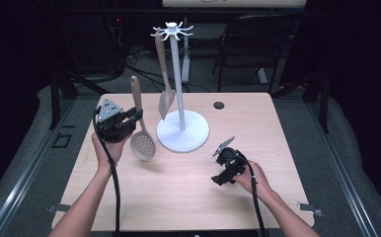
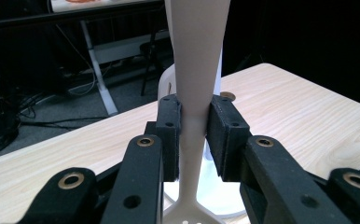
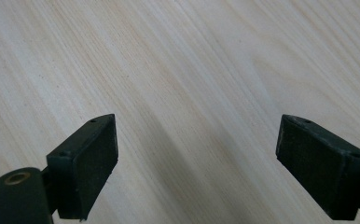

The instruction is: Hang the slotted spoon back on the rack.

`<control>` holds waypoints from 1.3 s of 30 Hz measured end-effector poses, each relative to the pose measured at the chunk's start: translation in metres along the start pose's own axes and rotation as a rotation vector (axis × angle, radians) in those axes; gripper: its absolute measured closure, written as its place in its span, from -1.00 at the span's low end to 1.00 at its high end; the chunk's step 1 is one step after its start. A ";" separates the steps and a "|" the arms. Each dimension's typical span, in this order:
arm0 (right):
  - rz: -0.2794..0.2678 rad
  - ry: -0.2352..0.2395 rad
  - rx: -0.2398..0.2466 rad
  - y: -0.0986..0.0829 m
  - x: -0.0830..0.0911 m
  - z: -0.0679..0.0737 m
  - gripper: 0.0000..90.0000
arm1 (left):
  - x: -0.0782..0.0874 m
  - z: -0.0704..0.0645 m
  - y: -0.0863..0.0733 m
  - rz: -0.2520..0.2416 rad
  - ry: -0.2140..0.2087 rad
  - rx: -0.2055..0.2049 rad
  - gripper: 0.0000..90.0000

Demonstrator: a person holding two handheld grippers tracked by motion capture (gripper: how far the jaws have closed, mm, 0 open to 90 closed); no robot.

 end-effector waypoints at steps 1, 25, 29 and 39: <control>0.000 0.000 0.000 0.000 0.000 0.000 -0.72 | -0.001 0.000 0.002 0.001 0.000 -0.002 0.67; 0.014 0.000 0.005 -0.001 0.000 -0.002 -0.72 | -0.015 0.003 0.052 -0.004 -0.028 -0.011 0.67; 0.010 -0.001 0.004 -0.001 0.000 -0.002 -0.72 | -0.018 0.002 0.058 -0.001 -0.036 -0.010 0.67; 0.007 0.003 0.001 0.000 0.000 -0.002 -0.72 | -0.024 -0.002 0.075 0.006 -0.036 -0.028 0.66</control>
Point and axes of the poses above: each handheld gripper's, and its own axes: x roughly backward along the jaws, y roughly out of its top, z roughly to its left, the point moved 7 cm from there along -x, roughly forward along the jaws, and after that the axes turned 7 degrees about z, right-handed, at the moved point
